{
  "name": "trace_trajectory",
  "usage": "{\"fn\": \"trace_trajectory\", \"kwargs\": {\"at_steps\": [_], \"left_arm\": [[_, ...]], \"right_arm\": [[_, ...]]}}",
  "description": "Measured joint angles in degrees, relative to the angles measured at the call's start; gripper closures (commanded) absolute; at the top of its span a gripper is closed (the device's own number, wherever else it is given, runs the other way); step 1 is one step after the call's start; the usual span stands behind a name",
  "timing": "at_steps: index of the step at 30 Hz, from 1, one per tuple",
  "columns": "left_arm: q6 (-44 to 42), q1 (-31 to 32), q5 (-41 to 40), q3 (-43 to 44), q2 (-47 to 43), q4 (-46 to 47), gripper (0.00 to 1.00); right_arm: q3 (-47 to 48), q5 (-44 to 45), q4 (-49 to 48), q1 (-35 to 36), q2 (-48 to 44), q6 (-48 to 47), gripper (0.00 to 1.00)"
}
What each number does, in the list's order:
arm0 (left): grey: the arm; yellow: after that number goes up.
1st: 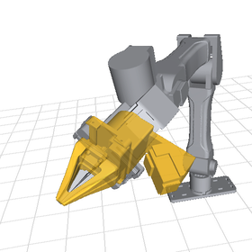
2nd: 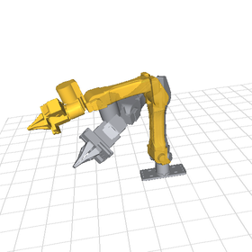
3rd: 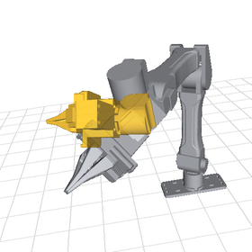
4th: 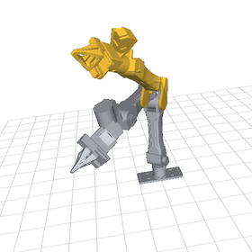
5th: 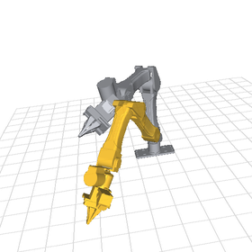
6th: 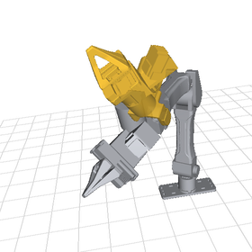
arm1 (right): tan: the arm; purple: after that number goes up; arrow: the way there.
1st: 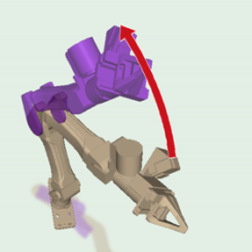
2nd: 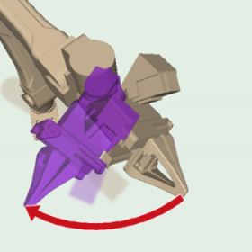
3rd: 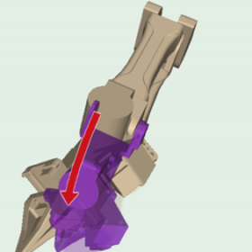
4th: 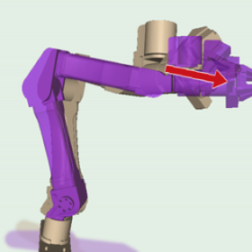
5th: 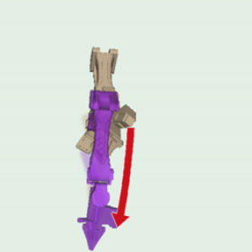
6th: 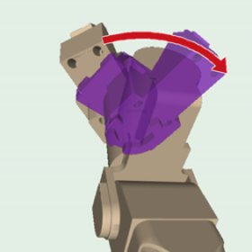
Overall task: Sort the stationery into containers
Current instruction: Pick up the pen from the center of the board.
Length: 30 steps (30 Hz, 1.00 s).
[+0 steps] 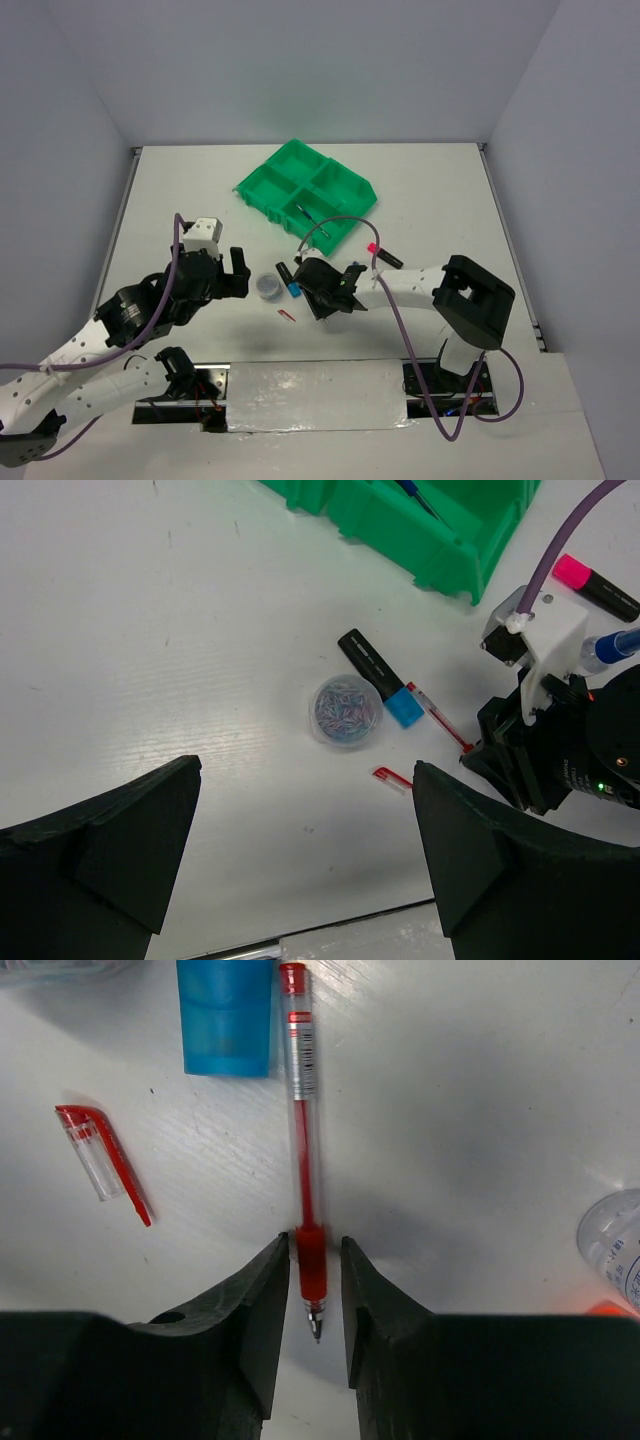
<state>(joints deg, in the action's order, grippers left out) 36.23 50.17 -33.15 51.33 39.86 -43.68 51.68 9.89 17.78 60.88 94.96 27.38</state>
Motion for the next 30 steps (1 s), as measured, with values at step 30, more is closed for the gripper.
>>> {"fn": "trace_trajectory", "kwargs": {"at_steps": [30], "left_arm": [[-7.45,-0.07,23.96,-0.46,-0.33,13.29,0.01]], "right_arm": [[1.25,-3.43,10.43,0.37,-26.23,-17.14,1.00]]}}
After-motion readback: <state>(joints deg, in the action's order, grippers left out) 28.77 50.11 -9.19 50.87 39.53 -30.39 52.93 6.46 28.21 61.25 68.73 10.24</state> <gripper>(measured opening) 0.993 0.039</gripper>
